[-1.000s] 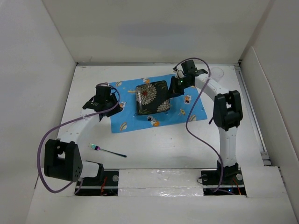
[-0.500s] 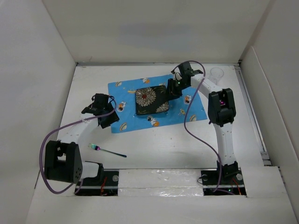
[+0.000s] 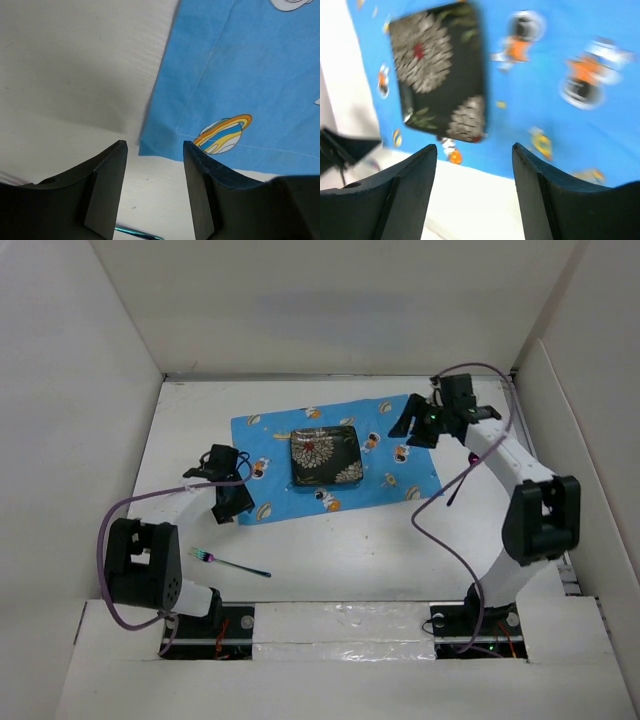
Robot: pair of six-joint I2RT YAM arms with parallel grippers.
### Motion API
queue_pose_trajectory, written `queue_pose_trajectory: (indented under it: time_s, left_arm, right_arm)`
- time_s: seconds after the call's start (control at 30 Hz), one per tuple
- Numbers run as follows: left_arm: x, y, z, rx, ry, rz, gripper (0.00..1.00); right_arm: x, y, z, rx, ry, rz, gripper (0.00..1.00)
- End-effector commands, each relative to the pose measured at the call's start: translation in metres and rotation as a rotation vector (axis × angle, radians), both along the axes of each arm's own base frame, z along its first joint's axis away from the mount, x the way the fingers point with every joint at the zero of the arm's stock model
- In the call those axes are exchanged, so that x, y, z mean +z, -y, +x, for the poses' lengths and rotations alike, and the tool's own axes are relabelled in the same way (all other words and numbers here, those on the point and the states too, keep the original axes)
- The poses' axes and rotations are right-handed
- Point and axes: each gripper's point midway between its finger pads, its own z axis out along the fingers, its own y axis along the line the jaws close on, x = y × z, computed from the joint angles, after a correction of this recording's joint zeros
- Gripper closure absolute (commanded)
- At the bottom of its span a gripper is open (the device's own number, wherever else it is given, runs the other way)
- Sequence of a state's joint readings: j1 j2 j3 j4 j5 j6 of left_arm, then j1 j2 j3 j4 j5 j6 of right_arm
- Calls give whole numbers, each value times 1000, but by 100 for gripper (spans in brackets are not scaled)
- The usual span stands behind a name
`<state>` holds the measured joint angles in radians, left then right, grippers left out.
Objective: Set the dinner table for one person
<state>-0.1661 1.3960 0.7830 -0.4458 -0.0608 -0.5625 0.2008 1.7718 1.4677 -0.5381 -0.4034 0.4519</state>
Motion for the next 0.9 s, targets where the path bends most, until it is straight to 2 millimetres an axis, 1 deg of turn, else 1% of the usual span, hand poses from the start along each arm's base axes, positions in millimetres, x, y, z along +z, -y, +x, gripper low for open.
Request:
queue_pose_trajectory:
  time_s: [0.0,0.03,0.07,0.1,0.13,0.17,0.2,0.23,0.27,0.33,0.37,0.4,0.43,0.47,0.6,0.7,0.73,0.8,0.83,0.87]
  left_arm:
    - [-6,-3,1,-12,-28,18,55]
    - [-7,-4,2,-18,-31,24,55]
    - [-12,-5,2,-21,-49,34,58]
    - [-12,-5,4,-24,-50,39,59]
    - [-14,-6,4,-29,-55,44,61]
    - [-17,-6,5,-28,-61,47,65]
    - [-19,-7,4,-29,-67,50,68]
    - [-22,-6,3,-33,-73,49,74]
    - [-23,-7,2,-33,-76,50,77]
    - [-25,-7,3,-30,-76,53,84]
    - [-27,-8,2,-29,-80,55,91]
    - [-29,-8,2,-29,-80,55,94]
    - [-31,-8,1,-30,-88,57,97]
    - [-31,-8,1,-28,-89,58,100]
    - [-26,-14,4,-25,-68,91,100]
    - [-15,-29,10,4,-45,173,100]
    - [-12,-35,12,20,-40,169,100]
    - [-11,-43,15,40,-35,161,100]
    - [-12,-54,15,72,-40,147,100]
    - [-13,-58,15,84,-42,134,100]
  right_arm:
    - [-28,65,-4,-326,-6,-78,35]
    - [-32,88,-6,-411,-1,-97,36]
    - [-42,96,-11,-429,-19,-103,36]
    - [-57,103,-22,-439,-70,-111,36]
    - [-69,108,-27,-448,-115,-118,36]
    - [-76,113,-30,-457,-141,-123,36]
    - [-86,113,-37,-460,-172,-126,36]
    - [-91,114,-42,-470,-191,-116,35]
    - [-89,114,-41,-471,-183,-113,35]
    - [-97,113,-48,-481,-211,-108,35]
    - [-98,114,-49,-485,-212,-108,35]
    - [-100,114,-51,-494,-215,-108,35]
    - [-105,115,-56,-498,-227,-109,36]
    - [-104,115,-57,-503,-224,-107,36]
    - [-99,125,-61,-553,-194,-121,36]
    - [-98,126,-62,-549,-195,-131,35]
    - [-99,130,-63,-558,-203,-136,35]
    - [-99,127,-67,-554,-210,-123,35]
    - [-94,126,-68,-553,-195,-112,35]
    - [-89,125,-66,-557,-176,-97,35]
